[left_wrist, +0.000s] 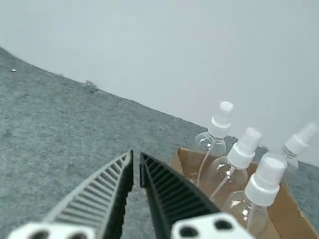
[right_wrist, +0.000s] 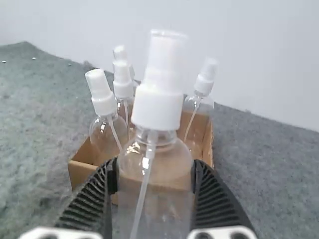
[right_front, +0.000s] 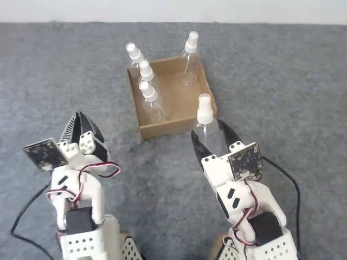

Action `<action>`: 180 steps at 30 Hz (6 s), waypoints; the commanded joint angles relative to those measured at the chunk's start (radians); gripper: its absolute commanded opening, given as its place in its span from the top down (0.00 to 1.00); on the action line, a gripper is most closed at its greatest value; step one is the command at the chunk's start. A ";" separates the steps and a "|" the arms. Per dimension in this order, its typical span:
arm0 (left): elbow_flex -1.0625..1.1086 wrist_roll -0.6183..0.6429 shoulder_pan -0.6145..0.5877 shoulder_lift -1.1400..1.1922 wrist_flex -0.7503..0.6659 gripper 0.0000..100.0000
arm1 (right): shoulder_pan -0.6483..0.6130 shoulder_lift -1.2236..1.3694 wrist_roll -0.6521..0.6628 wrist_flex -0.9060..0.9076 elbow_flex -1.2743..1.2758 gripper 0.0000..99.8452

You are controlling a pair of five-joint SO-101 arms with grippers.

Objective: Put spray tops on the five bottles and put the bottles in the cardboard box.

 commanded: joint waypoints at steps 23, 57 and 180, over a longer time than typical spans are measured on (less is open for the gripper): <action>0.001 -0.014 -0.003 -0.017 -0.040 0.99 | 0.002 -0.010 -0.207 -0.490 -0.083 0.98; 0.001 -0.014 -0.006 -0.017 -0.040 0.99 | 0.010 0.820 -0.206 -0.601 -0.509 0.98; -0.001 -0.063 -0.006 -0.017 -0.040 0.98 | 0.067 1.982 0.092 -1.730 -0.428 0.76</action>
